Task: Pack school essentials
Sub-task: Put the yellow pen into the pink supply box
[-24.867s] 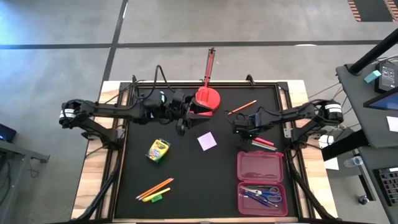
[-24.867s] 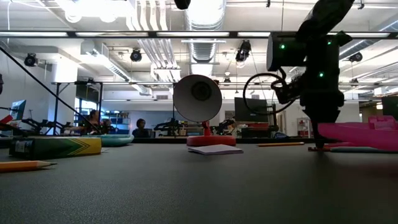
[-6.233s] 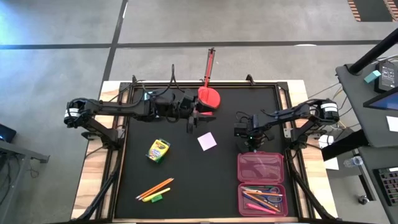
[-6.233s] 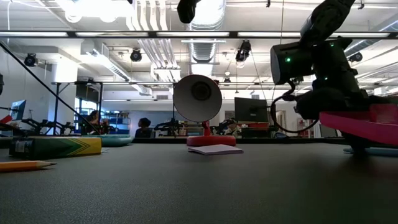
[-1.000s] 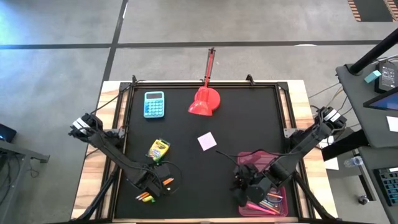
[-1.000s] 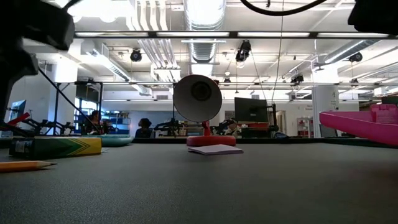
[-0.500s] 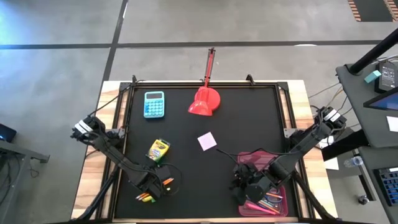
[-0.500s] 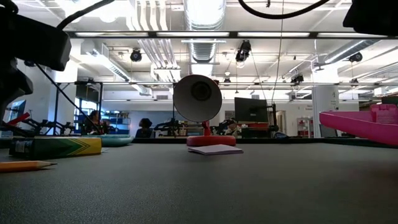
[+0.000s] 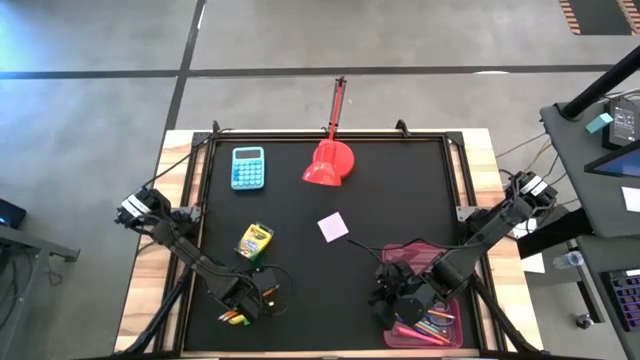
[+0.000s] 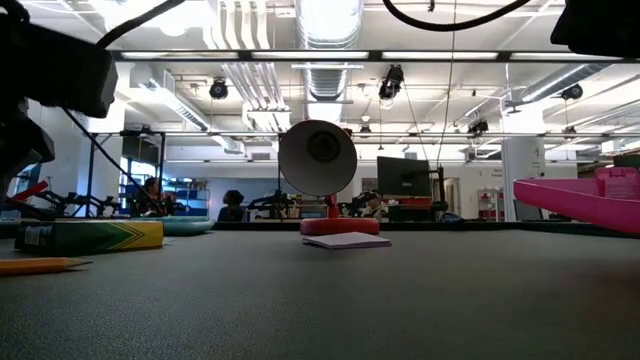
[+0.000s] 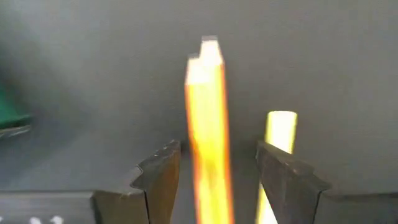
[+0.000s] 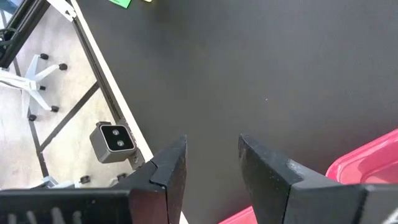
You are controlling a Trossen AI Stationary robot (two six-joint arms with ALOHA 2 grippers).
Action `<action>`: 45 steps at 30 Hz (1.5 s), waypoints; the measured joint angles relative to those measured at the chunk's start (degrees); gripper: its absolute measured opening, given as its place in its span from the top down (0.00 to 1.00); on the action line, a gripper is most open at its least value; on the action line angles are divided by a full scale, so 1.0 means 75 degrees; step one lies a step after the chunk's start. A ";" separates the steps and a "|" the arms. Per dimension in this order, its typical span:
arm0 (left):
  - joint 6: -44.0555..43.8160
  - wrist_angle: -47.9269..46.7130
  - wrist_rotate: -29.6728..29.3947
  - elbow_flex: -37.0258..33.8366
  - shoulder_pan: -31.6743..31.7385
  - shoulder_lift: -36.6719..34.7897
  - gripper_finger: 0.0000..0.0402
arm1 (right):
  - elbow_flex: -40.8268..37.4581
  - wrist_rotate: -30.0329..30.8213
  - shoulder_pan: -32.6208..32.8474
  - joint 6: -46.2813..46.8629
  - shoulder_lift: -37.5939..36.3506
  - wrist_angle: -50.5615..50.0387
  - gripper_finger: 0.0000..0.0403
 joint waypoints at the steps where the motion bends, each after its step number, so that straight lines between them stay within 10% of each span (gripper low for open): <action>1: 0.0123 0.0224 0.0053 0.0000 0.0000 0.0000 0.52 | 0.0000 -0.0001 0.0000 0.0001 0.0000 -0.0001 0.67; 45: 0.1233 0.0735 -0.1069 0.0161 -0.0957 0.0144 0.52 | -0.0003 -0.0015 0.0000 0.0001 0.0006 -0.0008 0.67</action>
